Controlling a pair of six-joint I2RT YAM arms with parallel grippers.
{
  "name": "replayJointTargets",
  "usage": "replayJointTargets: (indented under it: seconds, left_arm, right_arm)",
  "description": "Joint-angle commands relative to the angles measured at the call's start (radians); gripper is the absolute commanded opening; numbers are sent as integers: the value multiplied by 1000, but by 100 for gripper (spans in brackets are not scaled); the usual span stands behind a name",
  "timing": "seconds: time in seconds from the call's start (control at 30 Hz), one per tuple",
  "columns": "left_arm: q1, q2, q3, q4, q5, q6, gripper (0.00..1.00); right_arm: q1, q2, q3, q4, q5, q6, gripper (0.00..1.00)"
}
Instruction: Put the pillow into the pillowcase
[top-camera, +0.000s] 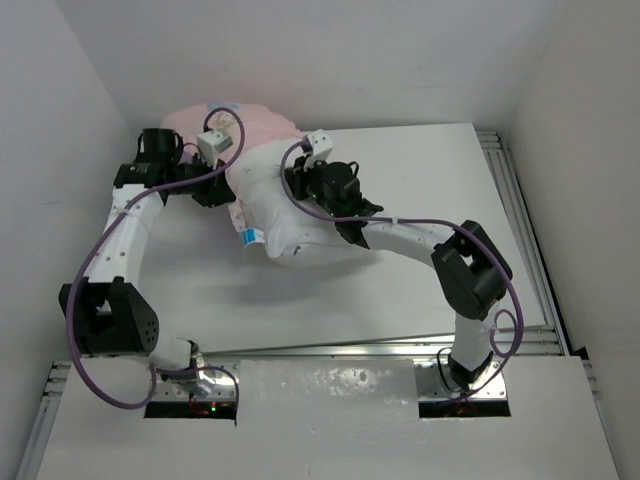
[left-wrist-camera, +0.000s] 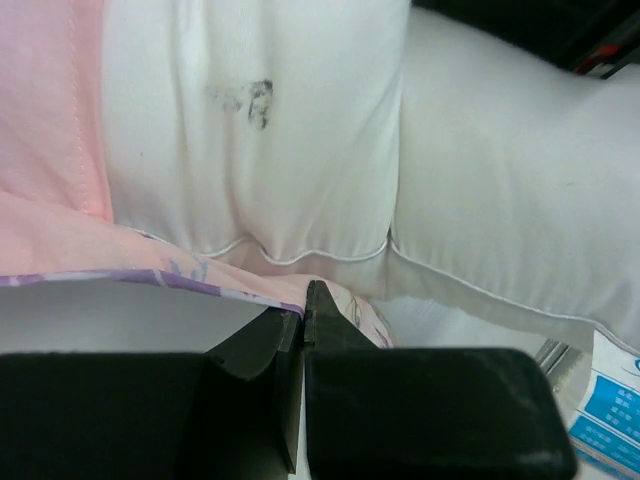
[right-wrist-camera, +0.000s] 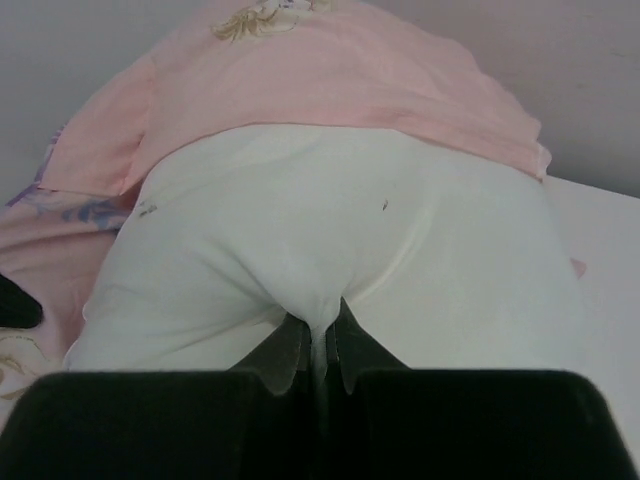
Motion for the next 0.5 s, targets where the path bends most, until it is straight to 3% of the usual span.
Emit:
replayJointTargets:
  seconds: [0.0,0.27,0.37,0.47]
  left_arm:
    - [-73,-34,159,-61,113,-26,0]
    - [-154,59,415,76,11,-221,0]
    - [-260,98,509,68,-135,-215,0]
    - [-360,156,569,97,-131,-256,0]
  right_arm:
    - [-29,-57,67,265,62,164,0]
    - [-23,-47,-35,452,-130,619,0]
    - [-9,3,-46,539,-216,805,0]
    - [-5,38,-72,699,-250,1035,0]
